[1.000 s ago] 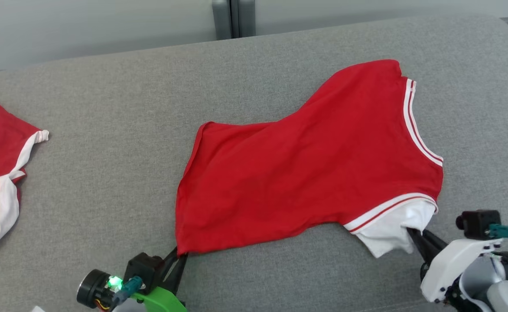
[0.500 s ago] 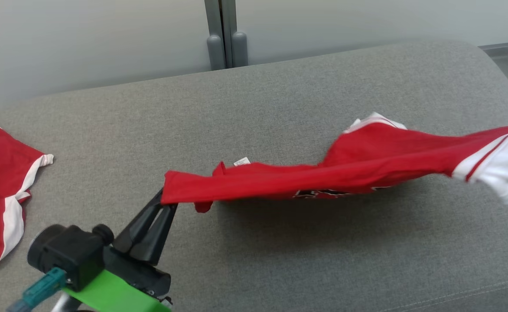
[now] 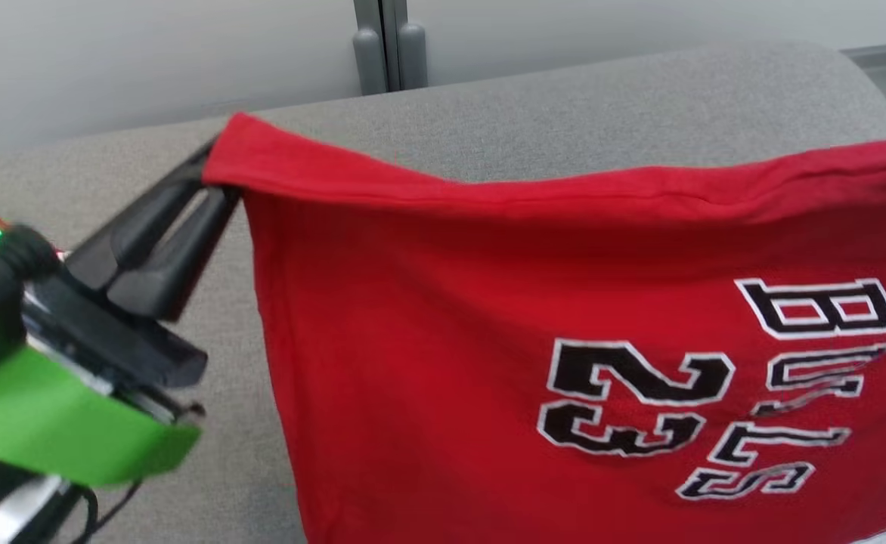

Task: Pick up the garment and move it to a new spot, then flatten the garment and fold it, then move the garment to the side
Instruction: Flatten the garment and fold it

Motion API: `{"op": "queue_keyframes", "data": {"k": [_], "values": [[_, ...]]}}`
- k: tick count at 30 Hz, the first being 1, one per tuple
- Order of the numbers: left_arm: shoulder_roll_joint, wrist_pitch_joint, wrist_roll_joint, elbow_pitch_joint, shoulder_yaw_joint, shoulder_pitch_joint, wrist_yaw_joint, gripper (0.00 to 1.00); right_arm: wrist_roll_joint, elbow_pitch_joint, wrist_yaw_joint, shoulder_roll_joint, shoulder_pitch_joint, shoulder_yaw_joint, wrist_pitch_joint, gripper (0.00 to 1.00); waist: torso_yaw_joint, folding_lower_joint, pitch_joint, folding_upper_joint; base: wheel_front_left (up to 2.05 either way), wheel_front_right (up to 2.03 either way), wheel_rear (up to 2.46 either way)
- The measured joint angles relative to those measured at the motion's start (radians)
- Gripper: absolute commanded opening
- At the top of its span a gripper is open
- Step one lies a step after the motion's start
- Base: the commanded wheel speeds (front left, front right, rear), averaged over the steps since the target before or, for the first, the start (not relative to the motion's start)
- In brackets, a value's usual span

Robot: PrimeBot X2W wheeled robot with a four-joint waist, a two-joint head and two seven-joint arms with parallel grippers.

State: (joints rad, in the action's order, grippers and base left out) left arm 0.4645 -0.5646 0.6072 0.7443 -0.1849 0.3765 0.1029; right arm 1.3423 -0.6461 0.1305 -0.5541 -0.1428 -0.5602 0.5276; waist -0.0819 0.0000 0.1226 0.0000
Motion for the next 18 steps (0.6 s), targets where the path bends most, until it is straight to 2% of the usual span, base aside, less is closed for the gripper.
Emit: {"op": "queue_keyframes", "data": {"k": [3,5,10,12,13,16,18], "values": [[0.017,-0.038,0.024,-0.098,0.026,0.121,0.002,0.00,-0.096,0.080,0.000,0.037,-0.174,0.109,0.042,0.00,0.000,0.0000,0.044,0.0000,0.00,0.00,0.00],[0.031,-0.047,0.015,-0.205,0.046,0.228,0.002,0.00,-0.203,0.170,0.000,0.095,-0.341,0.190,0.082,0.00,0.001,0.0000,0.082,0.0000,0.00,0.00,0.00],[0.029,0.007,-0.032,-0.525,0.030,0.544,0.013,0.00,-0.590,0.473,0.000,0.361,-0.842,0.261,0.130,0.00,0.006,0.0001,0.188,0.0000,0.00,0.00,0.00],[0.003,0.074,-0.068,-0.677,0.021,0.705,0.015,0.00,-0.762,0.582,0.000,0.462,-1.057,0.262,0.073,0.00,0.010,0.0002,0.241,0.0000,0.00,0.00,0.00],[-0.007,0.100,-0.077,-0.736,0.016,0.767,0.016,0.00,-0.818,0.625,0.000,0.481,-1.132,0.259,0.036,0.00,0.012,0.0001,0.262,0.0000,0.00,0.00,0.00],[-0.060,0.247,-0.126,-0.954,-0.015,0.967,0.020,0.00,-0.955,0.808,0.001,0.503,-1.342,0.218,-0.137,0.00,0.018,0.0002,0.343,0.0000,0.00,0.00,0.00],[-0.098,0.365,-0.146,-1.051,-0.033,1.069,0.022,0.00,-0.940,0.924,0.000,0.502,-1.418,0.220,-0.243,0.00,0.022,0.0002,0.389,0.0001,0.00,0.00,0.00]]}}
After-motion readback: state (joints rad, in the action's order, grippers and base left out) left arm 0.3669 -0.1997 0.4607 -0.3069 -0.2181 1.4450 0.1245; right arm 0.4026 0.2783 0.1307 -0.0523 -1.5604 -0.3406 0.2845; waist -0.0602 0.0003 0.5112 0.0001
